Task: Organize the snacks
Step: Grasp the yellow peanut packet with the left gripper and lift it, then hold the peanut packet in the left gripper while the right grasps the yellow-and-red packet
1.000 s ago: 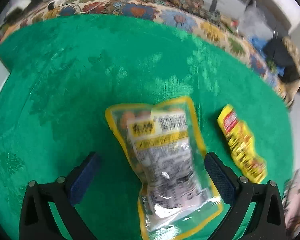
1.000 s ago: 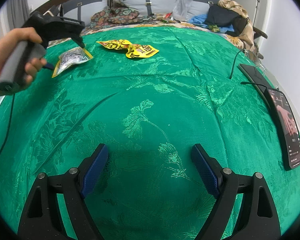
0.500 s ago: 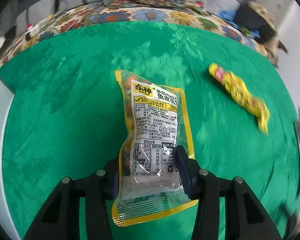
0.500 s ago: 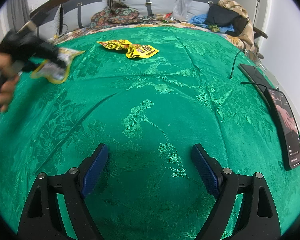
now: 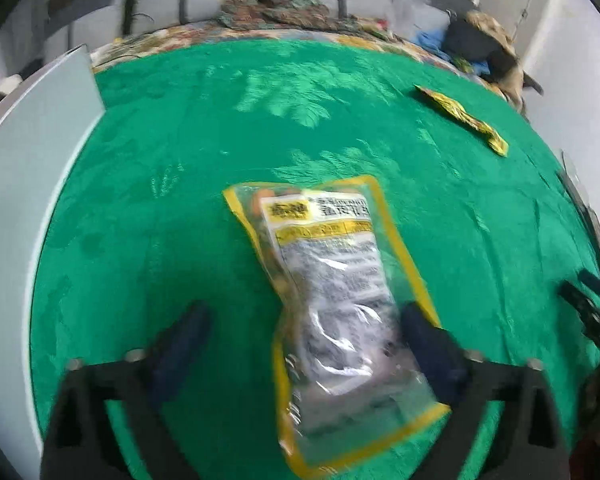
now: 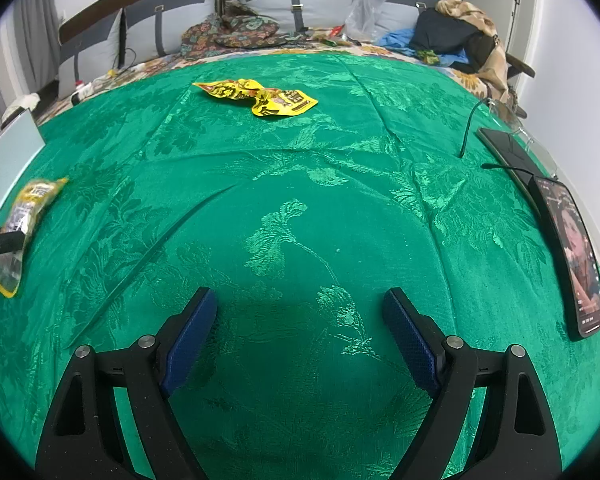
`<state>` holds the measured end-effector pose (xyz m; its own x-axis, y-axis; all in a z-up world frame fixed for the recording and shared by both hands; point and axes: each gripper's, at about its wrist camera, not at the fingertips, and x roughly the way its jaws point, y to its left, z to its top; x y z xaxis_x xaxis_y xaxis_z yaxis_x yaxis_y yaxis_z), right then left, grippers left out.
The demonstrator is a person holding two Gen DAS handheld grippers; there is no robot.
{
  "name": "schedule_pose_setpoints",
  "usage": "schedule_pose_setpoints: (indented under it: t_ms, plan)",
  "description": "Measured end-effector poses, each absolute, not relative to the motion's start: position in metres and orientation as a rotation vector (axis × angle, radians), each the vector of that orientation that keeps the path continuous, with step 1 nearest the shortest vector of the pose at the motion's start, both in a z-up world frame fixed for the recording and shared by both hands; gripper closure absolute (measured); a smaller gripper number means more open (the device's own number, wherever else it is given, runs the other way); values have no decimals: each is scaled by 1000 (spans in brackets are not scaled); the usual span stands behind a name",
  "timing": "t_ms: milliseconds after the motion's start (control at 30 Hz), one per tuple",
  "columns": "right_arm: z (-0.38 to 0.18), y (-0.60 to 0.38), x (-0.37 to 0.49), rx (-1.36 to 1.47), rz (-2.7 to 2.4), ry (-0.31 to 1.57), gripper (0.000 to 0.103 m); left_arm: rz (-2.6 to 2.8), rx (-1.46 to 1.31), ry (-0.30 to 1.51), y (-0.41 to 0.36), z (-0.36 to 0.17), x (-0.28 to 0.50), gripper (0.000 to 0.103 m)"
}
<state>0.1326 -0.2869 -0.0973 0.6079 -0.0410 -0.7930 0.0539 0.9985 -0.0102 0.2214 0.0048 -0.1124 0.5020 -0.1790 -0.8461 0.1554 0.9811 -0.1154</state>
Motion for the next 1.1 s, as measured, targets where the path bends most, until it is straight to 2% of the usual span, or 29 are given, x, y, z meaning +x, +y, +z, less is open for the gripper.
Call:
schedule_pose_setpoints:
  t_ms: [33,267,1100]
  plan:
    - [-97,-287,133,15,-55,916,15,-191,-12,1005,3,-115,222,0]
    - [-97,-287,133,15,-55,916,15,-157,35,946,-2,-121,231,0]
    - [-97,-288,132,17,-53,917,14,-194,40,940,10,-122,233,0]
